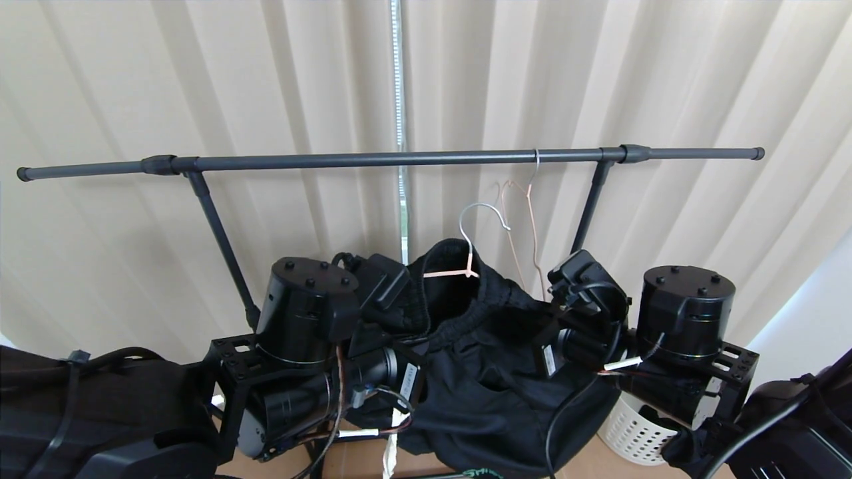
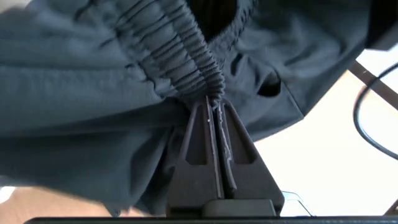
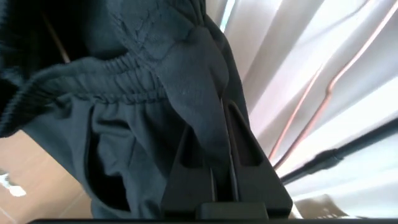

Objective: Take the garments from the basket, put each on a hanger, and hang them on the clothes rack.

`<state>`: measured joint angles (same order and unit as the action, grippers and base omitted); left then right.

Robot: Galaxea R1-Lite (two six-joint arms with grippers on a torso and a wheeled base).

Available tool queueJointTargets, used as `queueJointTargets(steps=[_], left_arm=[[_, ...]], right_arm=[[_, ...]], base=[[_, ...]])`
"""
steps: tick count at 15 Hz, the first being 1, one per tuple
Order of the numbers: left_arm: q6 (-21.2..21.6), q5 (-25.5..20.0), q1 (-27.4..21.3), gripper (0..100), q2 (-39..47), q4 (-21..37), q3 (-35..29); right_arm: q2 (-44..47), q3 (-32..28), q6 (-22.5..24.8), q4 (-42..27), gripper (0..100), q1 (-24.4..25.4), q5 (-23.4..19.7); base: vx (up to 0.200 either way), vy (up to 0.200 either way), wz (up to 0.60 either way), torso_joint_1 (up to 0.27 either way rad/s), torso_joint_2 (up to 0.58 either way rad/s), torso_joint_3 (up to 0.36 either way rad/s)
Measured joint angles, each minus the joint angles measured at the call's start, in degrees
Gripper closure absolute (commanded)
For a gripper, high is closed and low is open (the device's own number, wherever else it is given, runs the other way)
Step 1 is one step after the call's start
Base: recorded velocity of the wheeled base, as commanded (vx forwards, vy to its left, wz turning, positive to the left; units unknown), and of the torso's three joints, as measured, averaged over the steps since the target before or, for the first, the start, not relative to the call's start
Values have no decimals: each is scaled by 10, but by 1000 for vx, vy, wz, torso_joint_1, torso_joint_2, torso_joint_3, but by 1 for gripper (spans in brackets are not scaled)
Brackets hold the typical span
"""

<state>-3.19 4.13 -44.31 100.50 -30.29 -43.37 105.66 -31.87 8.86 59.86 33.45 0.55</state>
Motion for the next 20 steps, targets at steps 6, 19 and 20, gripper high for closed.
queueJointTargets(steps=[6, 19, 20], left_arm=[[-6, 31, 2, 100, 25, 0, -41], [11, 30, 7, 0, 60, -1, -84], [11, 30, 8, 0, 63, 0, -88]], right_arm=[[-5, 20, -17, 48, 100, 0, -25], [-13, 52, -17, 111, 100, 4, -54], [-14, 54, -17, 113, 100, 5, -54]], base=[[0, 0, 0, 0, 0, 0], [0, 0, 0, 0, 0, 0], [0, 0, 0, 0, 0, 0]])
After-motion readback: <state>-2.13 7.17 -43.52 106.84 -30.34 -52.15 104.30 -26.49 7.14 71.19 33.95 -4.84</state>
